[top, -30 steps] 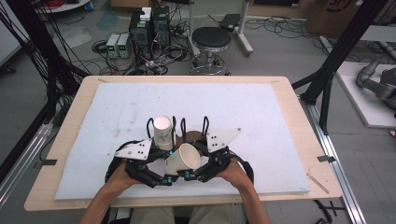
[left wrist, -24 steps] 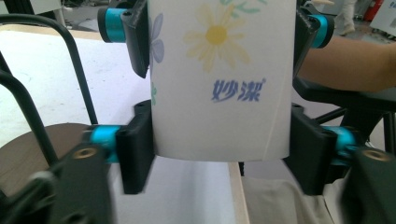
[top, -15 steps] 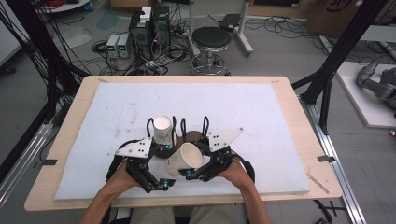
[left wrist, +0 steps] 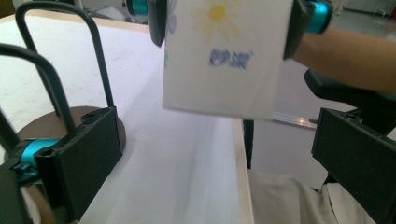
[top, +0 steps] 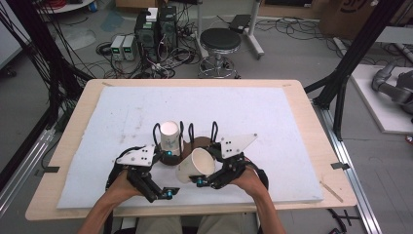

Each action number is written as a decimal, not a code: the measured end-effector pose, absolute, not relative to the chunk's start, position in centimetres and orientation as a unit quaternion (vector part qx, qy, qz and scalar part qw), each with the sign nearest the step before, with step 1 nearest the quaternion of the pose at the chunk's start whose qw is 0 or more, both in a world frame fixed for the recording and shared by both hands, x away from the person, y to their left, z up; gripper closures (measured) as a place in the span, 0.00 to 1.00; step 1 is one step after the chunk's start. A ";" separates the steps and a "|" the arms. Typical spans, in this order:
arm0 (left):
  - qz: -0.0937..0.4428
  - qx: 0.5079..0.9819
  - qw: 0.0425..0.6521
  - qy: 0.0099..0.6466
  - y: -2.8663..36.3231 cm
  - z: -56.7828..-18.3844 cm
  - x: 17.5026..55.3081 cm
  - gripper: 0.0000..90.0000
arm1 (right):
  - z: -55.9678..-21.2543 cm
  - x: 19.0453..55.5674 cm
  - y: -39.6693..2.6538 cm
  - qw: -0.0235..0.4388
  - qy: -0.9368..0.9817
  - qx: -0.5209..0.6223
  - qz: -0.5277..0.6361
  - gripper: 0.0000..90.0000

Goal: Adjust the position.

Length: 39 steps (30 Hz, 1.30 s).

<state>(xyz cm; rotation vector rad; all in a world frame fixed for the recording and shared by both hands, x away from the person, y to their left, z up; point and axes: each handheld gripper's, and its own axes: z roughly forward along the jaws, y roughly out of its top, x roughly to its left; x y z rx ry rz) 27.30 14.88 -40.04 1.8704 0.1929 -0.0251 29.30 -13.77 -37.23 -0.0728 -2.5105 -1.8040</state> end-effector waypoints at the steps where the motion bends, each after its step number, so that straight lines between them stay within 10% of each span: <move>1: -0.009 0.804 0.589 0.083 15.1 -40.0 27.2 0.02 | -37.2 29.3 -13.9 0.022 -0.811 -0.023 -0.584 0.32; 39: 0.161 0.766 0.553 0.287 24.1 -43.1 28.0 0.02 | -36.5 29.4 -14.2 -0.022 -0.879 -0.045 -0.474 0.32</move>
